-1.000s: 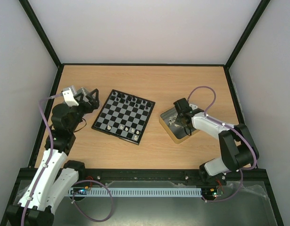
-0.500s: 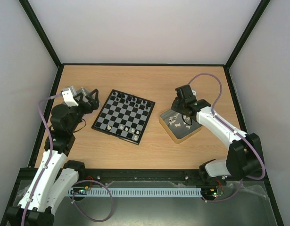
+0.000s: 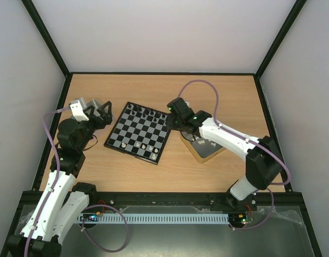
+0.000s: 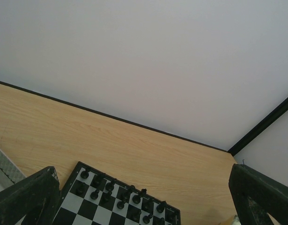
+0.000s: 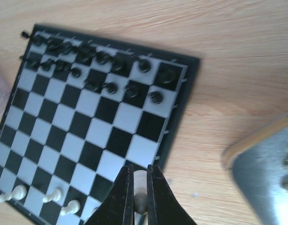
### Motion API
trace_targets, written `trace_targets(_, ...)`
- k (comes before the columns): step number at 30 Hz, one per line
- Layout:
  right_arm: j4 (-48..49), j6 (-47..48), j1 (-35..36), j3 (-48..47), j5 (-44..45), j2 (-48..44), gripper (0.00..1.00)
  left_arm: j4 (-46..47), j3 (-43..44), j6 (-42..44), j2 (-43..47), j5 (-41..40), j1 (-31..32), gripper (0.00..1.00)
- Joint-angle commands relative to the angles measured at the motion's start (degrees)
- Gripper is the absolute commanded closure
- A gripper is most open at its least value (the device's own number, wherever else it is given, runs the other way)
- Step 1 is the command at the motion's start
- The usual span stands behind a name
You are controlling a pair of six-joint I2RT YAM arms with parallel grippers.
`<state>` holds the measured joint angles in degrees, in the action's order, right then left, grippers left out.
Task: Set up the chess pieces on the board
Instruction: Place the chess piece on the chessboard.
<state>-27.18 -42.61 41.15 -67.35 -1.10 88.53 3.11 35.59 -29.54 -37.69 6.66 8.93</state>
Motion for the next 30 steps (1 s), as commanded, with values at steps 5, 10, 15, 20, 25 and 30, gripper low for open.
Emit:
trace_targets(5, -1.55, 1.09, 12.77, -7.60, 7.37, 6.02, 0.98, 1.01, 0.08, 0.93, 0.83, 0.55, -0.48, 0.00)
trace_targets(10, -2.70, 2.05, 19.70, -10.96, 10.37, 9.09, 0.98, 1.02, 0.01, 0.84, 0.94, 0.55, -0.44, 0.00)
trace_targets(15, -4.22, 2.97, 24.52, -14.18, 13.80, 13.08, 0.98, 1.01, 0.07, 0.89, 1.06, 0.47, -0.49, 0.01)
trace_targets(20, -4.35, 2.96, 25.72, -14.66, 14.93, 15.78, 0.98, 1.08, 0.08, 0.93, 1.11, 0.38, -0.49, 0.01)
trace_targets(25, -4.09, 3.72, 25.91, -14.45, 15.43, 17.24, 0.98, 1.09, 0.03, 0.90, 0.98, 0.38, -0.49, 0.01)
trace_targets(30, -4.08, 4.28, 26.07, -14.81, 14.05, 19.56, 0.98, 1.10, 0.06, 0.89, 0.92, 0.38, -0.49, 0.01)
